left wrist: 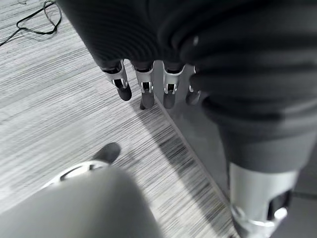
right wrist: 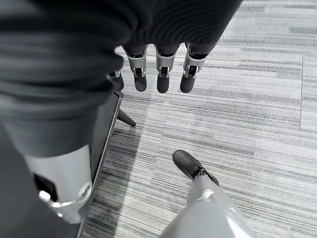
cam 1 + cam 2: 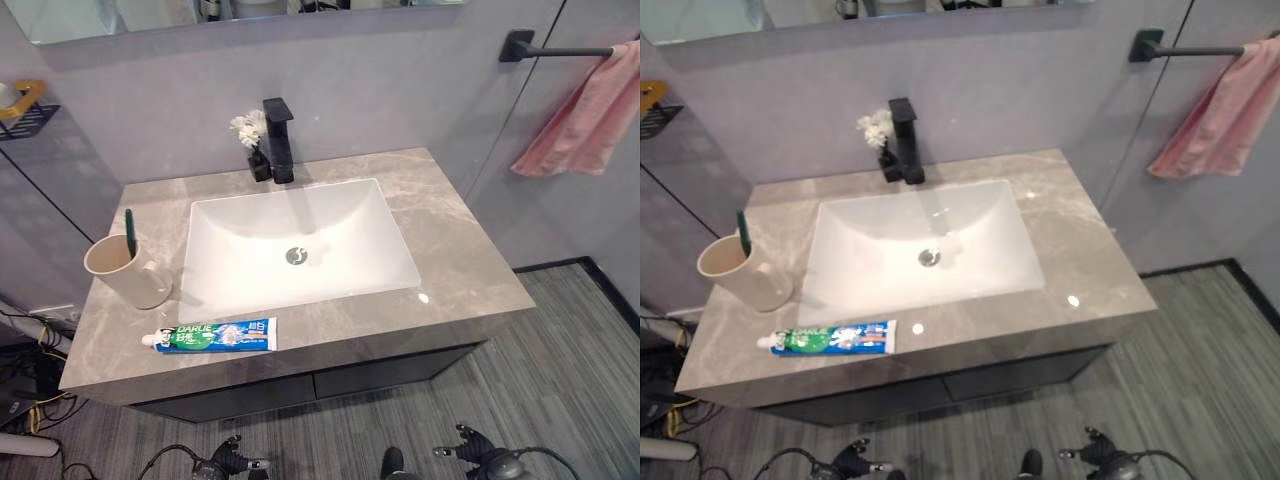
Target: Put brush and paste in cup on sink, flatten towel.
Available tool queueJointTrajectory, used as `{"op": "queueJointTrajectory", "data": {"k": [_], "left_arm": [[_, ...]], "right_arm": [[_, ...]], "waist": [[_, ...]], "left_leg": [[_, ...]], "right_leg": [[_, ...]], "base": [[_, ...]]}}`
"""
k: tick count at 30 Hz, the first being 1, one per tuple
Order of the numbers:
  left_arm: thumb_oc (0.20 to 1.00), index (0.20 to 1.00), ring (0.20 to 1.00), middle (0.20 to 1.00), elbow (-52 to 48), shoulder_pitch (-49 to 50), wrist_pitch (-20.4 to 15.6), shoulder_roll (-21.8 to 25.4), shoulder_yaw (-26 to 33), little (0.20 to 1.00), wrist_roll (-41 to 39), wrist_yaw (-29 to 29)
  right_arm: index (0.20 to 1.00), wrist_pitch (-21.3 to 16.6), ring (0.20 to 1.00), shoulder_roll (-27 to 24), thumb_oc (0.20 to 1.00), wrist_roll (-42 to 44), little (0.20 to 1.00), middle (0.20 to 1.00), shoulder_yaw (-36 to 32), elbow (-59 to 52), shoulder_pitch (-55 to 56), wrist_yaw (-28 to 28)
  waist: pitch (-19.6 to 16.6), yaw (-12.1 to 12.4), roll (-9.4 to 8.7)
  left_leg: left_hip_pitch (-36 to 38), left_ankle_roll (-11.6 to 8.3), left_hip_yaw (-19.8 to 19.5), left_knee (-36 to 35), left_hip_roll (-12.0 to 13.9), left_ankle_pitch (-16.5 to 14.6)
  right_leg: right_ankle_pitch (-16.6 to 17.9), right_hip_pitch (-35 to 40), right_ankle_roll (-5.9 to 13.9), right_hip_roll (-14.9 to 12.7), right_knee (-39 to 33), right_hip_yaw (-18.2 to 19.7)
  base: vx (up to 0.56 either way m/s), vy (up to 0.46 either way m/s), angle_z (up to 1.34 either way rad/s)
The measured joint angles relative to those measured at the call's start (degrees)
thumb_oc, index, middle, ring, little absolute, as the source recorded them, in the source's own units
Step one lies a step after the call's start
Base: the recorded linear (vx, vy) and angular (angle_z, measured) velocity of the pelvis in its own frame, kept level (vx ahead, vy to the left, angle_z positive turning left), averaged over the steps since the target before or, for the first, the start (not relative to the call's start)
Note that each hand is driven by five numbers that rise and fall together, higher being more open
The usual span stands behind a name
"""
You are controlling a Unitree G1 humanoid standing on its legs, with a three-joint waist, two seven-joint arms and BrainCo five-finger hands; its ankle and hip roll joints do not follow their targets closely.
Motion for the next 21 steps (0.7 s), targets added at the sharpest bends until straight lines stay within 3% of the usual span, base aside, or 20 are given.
{"op": "queueJointTrajectory", "data": {"k": [2, 4, 6, 8, 12, 13, 16, 17, 21], "left_arm": [[1.000, 1.000, 1.000, 1.000, -2.0, 1.4, -0.3, 0.7, -0.6, 1.000, 0.4, 0.1], [1.000, 1.000, 1.000, 1.000, -11.4, 5.4, -1.2, 3.3, -2.2, 1.000, 2.4, -0.4], [1.000, 1.000, 1.000, 1.000, -20.6, 8.9, -2.7, 7.5, -3.2, 1.000, 5.4, -1.0], [1.000, 1.000, 1.000, 1.000, -33.4, 12.6, -5.3, 14.9, -4.6, 1.000, 8.5, -2.6], [1.000, 1.000, 1.000, 1.000, -53.2, 20.2, -9.2, 29.3, 2.0, 1.000, 9.0, -6.4], [1.000, 1.000, 1.000, 1.000, -53.9, 20.6, -9.5, 30.4, 3.6, 1.000, 8.8, -6.7], [1.000, 1.000, 1.000, 1.000, -65.6, 24.7, -11.2, 40.5, 7.1, 1.000, 8.5, -7.7], [1.000, 1.000, 1.000, 1.000, -69.0, 25.9, -12.2, 41.9, 9.7, 1.000, 7.9, -7.8], [1.000, 1.000, 1.000, 1.000, -77.8, 29.0, -15.4, 47.3, 15.6, 1.000, 6.4, -7.3]], "right_arm": [[1.000, -0.3, 1.000, 0.2, 1.000, 0.0, 1.000, 1.000, 0.0, -0.5, -0.2, 0.0], [1.000, -1.0, 1.000, -0.3, 1.000, -0.6, 1.000, 1.000, 0.0, -0.8, 0.3, 0.1], [1.000, -1.1, 1.000, -0.5, 1.000, -1.4, 1.000, 1.000, 0.0, -0.9, 0.3, 0.1], [1.000, -1.8, 1.000, -1.0, 1.000, -2.3, 1.000, 1.000, -0.6, -1.0, 1.4, 0.1], [1.000, -2.4, 1.000, -1.9, 1.000, -3.7, 1.000, 1.000, -2.4, 0.9, -0.1, 0.0], [1.000, -2.3, 1.000, -2.1, 1.000, -3.9, 1.000, 1.000, -2.4, 1.4, -0.8, 0.1], [1.000, -2.5, 1.000, -2.2, 1.000, -4.5, 1.000, 1.000, -2.4, 1.8, -1.1, 0.1], [1.000, -2.5, 1.000, -2.2, 1.000, -4.7, 1.000, 1.000, -2.4, 2.0, -1.1, 0.0], [1.000, -2.6, 1.000, -2.2, 1.000, -4.9, 1.000, 1.000, -2.7, 2.5, -0.3, 0.0]], "waist": [[-0.2, 0.4, 0.55], [0.2, 1.3, 1.71], [0.6, 2.6, 2.84], [1.1, 2.7, 3.44], [1.6, 5.3, 4.78], [1.4, 5.9, 5.49], [1.9, 7.3, 5.09], [1.6, 7.9, 5.68], [1.9, 9.3, 5.26]], "left_leg": [[-1.0, 0.00, -0.9, 0.0, -0.3, 0.0], [-2.0, -0.22, -2.9, -0.1, -0.6, 0.4], [-2.6, -0.77, -4.7, -0.2, -0.8, 1.0], [-2.9, -0.85, -6.7, -0.2, -0.9, 1.4], [-2.7, -1.04, -8.3, -0.8, -1.5, 1.8], [-2.7, -1.01, -8.6, -0.8, -1.8, 1.8], [-2.8, -0.97, -10.0, -0.9, -2.2, 2.0], [-2.9, -1.00, -10.4, -0.9, -2.3, 2.0], [-3.0, -1.02, -11.6, -0.9, -2.5, 2.1]], "right_leg": [[-0.1, -0.2, 0.05, -0.3, 0.0, -0.7], [-0.3, 0.4, 0.26, -0.6, 0.1, -2.9], [-0.4, 0.9, 0.17, -0.7, 0.0, -4.5], [-0.8, 2.0, 0.32, -0.7, 0.1, -6.7], [-1.4, 3.3, 1.06, -1.2, 0.1, -8.7], [-1.4, 3.6, 1.12, -1.5, 0.0, -9.1], [-1.6, 4.4, 1.37, -1.7, 0.1, -10.5], [-1.6, 4.8, 1.37, -1.8, 0.0, -10.9], [-1.9, 5.6, 1.76, -1.8, 0.0, -12.2]], "base": [[-0.03, -0.098, 0.27], [-0.02, -0.057, 0.47], [0.01, -0.041, 0.47], [0.01, -0.011, 0.48], [0.01, -0.010, 0.29], [0.02, -0.016, 0.21], [-0.01, -0.015, 0.23], [-0.01, -0.020, 0.20], [-0.01, -0.010, 0.16]]}}
